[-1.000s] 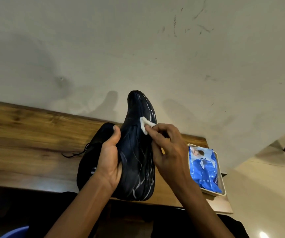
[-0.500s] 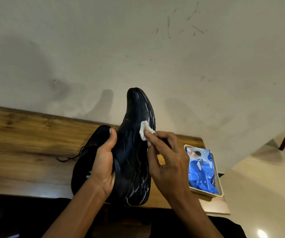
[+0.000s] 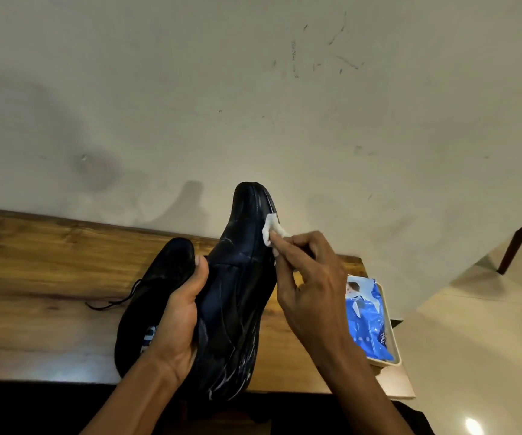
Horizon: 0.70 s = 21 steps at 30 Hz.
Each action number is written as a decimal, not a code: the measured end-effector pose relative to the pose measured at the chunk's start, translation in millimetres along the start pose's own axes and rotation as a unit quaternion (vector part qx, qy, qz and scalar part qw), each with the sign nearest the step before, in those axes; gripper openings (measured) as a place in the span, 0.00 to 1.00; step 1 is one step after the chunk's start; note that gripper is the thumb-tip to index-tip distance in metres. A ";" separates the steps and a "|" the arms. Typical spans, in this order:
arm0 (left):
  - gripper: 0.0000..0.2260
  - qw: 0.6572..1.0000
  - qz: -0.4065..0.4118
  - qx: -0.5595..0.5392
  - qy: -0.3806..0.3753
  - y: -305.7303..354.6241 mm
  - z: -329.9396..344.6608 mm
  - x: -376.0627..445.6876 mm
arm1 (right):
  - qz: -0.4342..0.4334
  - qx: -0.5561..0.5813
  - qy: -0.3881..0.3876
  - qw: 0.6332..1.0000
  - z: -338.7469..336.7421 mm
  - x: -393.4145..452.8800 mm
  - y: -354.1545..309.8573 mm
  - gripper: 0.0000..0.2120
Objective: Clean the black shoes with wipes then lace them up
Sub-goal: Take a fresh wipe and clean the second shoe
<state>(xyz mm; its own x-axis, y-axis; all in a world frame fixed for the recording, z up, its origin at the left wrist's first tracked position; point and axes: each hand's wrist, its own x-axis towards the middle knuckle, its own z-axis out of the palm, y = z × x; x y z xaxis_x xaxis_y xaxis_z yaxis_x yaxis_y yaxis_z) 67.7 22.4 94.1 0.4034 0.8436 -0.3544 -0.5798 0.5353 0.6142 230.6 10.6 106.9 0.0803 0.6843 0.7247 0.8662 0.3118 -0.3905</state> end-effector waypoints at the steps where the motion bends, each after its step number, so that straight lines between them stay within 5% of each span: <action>1: 0.26 1.000 0.007 0.001 0.004 0.8 -0.7 0.3 | -0.001 0.004 -0.005 1.000 -0.1 -8.3 -2.1 0.15; 9: 0.24 1.000 0.014 0.023 -0.003 7.2 -4.5 -2.5 | 0.020 0.073 0.029 0.997 2.9 -18.6 -8.6 0.14; 21: 0.19 0.987 0.020 0.158 0.002 6.3 -11.8 -9.0 | 0.028 0.022 0.070 0.997 9.2 32.0 17.3 0.11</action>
<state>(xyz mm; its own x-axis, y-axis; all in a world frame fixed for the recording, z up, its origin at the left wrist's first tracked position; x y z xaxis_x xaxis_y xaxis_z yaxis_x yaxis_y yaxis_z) 52.0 18.7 92.8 0.3819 0.8639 -0.3285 -0.3453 0.4630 0.8163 243.6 44.0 118.1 0.1992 0.6045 0.7713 0.8358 0.3061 -0.4557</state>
